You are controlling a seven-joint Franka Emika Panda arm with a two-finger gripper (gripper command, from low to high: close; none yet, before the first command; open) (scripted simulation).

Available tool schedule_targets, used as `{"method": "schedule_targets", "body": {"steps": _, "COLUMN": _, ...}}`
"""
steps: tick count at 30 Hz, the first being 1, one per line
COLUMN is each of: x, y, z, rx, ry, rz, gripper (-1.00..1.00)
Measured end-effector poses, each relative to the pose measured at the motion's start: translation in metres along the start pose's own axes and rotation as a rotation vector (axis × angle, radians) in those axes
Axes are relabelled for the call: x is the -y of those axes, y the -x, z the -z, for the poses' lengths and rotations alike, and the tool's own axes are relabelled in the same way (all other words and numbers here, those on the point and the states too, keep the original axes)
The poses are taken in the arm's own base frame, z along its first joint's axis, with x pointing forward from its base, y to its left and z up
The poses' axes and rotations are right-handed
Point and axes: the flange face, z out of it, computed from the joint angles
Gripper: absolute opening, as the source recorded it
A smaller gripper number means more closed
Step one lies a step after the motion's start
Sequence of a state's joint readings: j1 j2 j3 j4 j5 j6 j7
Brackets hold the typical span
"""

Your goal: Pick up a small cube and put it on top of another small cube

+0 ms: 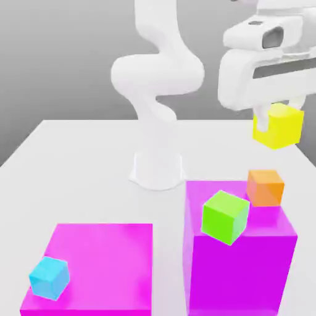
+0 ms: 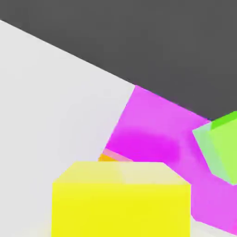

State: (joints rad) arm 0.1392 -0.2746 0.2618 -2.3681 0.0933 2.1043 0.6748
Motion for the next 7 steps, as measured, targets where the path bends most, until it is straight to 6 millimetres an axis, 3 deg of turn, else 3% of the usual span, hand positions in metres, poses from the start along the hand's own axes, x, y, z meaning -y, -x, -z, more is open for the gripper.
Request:
{"method": "schedule_targets", "body": {"steps": 1, "x": 0.0, "y": 0.001, "z": -0.015, "rx": 0.0, "ry": 0.004, "rz": -0.001, "gripper": -1.0}}
{"method": "schedule_targets", "body": {"steps": 2, "x": 0.0, "y": 0.001, "z": -0.029, "rx": 0.0, "ry": 0.005, "rz": 0.0, "gripper": 1.0}}
{"method": "schedule_targets", "body": {"steps": 7, "x": 0.0, "y": 0.001, "z": -0.029, "rx": 0.0, "ry": 0.005, "rz": 0.0, "gripper": 1.0}}
